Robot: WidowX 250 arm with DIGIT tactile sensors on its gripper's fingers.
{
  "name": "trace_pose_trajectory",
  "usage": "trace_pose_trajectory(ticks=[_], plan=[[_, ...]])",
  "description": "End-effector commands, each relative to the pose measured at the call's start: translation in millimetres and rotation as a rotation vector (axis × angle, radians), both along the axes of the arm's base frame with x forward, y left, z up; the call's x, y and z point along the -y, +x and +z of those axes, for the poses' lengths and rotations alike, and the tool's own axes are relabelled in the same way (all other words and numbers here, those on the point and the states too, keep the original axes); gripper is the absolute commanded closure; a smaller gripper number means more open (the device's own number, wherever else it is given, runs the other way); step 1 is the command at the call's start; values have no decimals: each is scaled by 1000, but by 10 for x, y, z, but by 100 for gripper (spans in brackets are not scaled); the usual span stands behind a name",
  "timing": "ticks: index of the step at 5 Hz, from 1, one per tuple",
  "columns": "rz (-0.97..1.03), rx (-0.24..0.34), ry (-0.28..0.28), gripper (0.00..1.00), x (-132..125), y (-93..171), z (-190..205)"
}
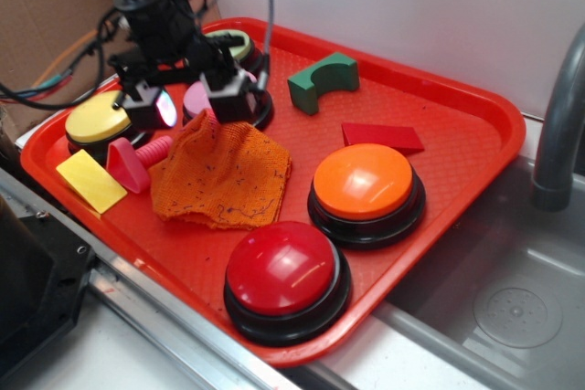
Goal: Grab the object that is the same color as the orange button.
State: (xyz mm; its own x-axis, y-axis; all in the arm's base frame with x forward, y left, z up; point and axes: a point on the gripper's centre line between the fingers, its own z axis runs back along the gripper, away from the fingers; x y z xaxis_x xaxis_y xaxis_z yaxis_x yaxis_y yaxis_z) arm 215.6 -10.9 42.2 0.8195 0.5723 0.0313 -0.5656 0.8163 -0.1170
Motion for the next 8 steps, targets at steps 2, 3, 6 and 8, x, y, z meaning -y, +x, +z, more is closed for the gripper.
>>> trace_pose_trajectory(ticks=[2, 3, 6, 8], plan=[[-13, -33, -27, 100, 130, 65, -287], [-21, -49, 11, 100, 52, 86, -108], [-344, 18, 52, 100, -252, -12, 1149], [-332, 155, 21, 100, -399, -133, 1613]])
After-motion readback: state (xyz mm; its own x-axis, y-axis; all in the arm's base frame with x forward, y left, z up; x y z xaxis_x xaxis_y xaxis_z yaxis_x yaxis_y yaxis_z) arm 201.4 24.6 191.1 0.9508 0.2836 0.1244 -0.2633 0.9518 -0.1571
